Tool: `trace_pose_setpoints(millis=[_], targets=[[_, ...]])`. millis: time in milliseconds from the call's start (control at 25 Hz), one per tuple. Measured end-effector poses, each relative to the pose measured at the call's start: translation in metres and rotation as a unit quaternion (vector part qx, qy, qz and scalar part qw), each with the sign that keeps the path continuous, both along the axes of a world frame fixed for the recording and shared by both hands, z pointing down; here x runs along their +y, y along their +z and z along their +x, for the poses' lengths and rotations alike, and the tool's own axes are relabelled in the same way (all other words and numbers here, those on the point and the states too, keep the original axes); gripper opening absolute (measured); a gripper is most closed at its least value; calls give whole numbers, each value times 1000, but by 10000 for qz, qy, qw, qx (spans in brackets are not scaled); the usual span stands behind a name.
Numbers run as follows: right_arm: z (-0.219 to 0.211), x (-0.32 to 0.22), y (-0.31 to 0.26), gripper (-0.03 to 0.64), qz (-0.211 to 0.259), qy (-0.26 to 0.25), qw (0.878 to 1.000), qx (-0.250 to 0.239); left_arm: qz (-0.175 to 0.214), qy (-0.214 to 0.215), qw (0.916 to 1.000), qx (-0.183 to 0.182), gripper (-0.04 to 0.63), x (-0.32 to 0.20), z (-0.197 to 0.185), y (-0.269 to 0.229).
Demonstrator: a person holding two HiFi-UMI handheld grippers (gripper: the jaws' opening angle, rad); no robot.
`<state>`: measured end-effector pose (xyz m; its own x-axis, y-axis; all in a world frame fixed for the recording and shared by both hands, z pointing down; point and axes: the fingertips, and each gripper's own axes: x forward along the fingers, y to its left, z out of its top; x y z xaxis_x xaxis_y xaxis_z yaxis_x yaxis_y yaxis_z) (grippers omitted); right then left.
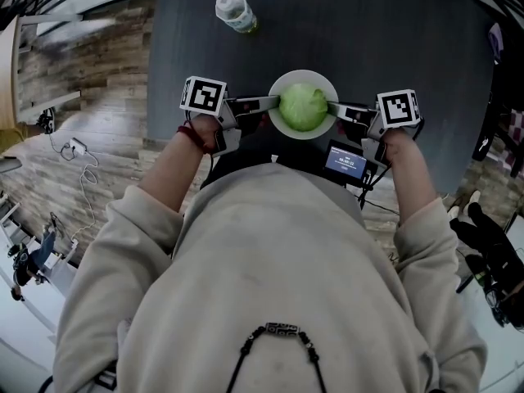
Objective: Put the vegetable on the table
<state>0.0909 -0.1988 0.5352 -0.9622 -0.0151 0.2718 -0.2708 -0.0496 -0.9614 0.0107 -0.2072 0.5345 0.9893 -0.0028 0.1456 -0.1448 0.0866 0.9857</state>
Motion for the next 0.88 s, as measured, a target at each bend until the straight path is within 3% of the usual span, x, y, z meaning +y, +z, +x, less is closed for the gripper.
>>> trace_pose_setpoints(millis=[200,400,880], targets=[[9,5,19,28,-216,77,9991,356,13,36,10000,-92,23,1,2,12],[5,2,20,28,-64,65,9999,45,-21,-1,9999,-132,23,2,5,21],[13,4,49,26,-95,95,9993,356,176,26,9987,-484,23,1,1,44]])
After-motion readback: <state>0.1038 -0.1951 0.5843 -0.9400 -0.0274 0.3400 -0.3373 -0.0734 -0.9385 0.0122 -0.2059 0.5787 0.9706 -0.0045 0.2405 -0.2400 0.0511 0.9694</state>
